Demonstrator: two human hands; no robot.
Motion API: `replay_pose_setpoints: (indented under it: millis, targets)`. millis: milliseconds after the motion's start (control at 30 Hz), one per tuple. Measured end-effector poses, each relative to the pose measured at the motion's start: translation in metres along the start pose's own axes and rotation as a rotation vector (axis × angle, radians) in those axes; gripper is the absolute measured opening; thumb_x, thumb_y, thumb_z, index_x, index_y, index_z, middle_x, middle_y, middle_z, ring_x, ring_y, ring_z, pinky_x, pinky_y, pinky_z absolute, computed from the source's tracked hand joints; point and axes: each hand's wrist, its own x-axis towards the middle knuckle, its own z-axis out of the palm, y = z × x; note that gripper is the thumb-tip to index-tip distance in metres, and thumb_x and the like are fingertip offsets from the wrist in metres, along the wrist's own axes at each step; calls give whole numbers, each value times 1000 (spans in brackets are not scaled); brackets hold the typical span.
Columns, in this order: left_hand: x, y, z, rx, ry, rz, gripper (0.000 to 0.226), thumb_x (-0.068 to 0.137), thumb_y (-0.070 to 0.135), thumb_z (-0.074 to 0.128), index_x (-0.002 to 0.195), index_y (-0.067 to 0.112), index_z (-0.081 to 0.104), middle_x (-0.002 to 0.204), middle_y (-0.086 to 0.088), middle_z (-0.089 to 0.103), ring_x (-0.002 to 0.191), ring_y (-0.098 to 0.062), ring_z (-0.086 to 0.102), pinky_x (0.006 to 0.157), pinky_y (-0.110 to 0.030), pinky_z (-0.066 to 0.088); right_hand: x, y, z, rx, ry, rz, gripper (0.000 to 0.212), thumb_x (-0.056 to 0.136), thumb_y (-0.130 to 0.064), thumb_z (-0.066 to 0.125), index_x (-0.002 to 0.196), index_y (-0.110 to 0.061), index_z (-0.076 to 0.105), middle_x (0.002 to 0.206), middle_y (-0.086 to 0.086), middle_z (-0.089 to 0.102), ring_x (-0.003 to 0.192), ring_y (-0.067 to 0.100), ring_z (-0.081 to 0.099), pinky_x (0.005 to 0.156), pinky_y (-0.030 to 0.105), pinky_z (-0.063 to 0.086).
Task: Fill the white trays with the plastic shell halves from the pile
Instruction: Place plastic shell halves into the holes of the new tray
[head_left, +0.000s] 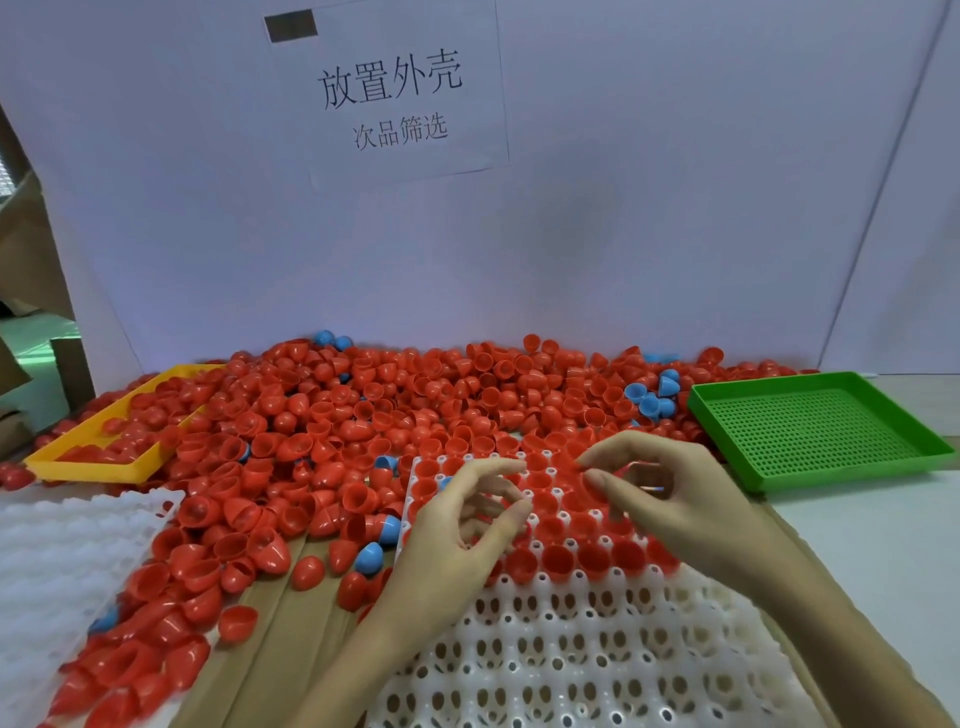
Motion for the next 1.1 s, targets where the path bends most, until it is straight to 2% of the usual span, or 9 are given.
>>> replay_pose_setpoints:
  millis: [67,200,300,433,533,733,867,967,1100]
  targets:
    - [-2,-2,-1,156,-74,67,29,97,48,69,125,47,64,119,15,67,114,-13,66,96,-26,55,1,7,-20,-20,-10,54,16,93,-18,77,95,-33,79,90,-4,77,70,13,73,61,21,54]
    - [-7,-6,6,468,-357,201,39,94,64,67,130,48,64,135,29,52,136,-4,47,112,-16,36,-5,20,-57,-50,-128,185,8,93,-19,77,95,-25,81,86,3,77,71,17,72,59,26,54]
    - [-7,-8,8,618,-433,271,43,95,68,60,133,49,63,137,35,45,139,4,38,115,-20,28,-9,27,-74,-90,-171,254,4,93,-25,78,93,-23,81,85,5,78,70,17,72,60,25,53]
    - [-7,-9,7,614,-428,260,43,95,71,58,132,50,63,136,37,44,139,5,37,115,-21,29,-11,37,-79,-232,-253,299,5,93,-25,79,88,-23,80,82,-2,79,69,14,73,59,16,49]
    - [-7,-9,8,628,-422,267,42,95,71,57,132,51,63,135,37,45,138,4,39,114,-24,32,-11,41,-78,-304,-309,318,6,91,-31,81,86,-27,79,78,-4,77,66,11,71,62,17,50]
    - [-8,-11,8,644,-424,255,42,96,73,55,132,53,61,136,37,44,138,4,37,112,-23,31,-7,43,-72,-366,-205,245,21,86,-45,82,79,-26,74,63,-10,67,54,1,55,56,18,42]
    - [-7,-10,9,634,-407,255,43,95,75,55,131,54,61,135,38,44,137,4,38,110,-22,32,-6,40,-63,-358,-208,207,18,86,-44,83,79,-29,74,70,-9,71,59,1,59,58,19,47]
    - [-6,-8,9,570,-407,225,38,93,71,62,126,52,66,133,34,50,137,-1,41,112,-26,34,-4,38,-51,-425,-266,212,14,84,-35,87,79,-28,75,74,-10,73,63,2,63,60,18,50]
    - [10,4,3,347,-428,60,22,96,55,69,111,42,76,121,21,67,122,-7,59,105,-30,49,-4,40,-42,-457,-326,246,15,85,-25,87,77,-24,74,74,-8,75,66,1,67,61,17,51]
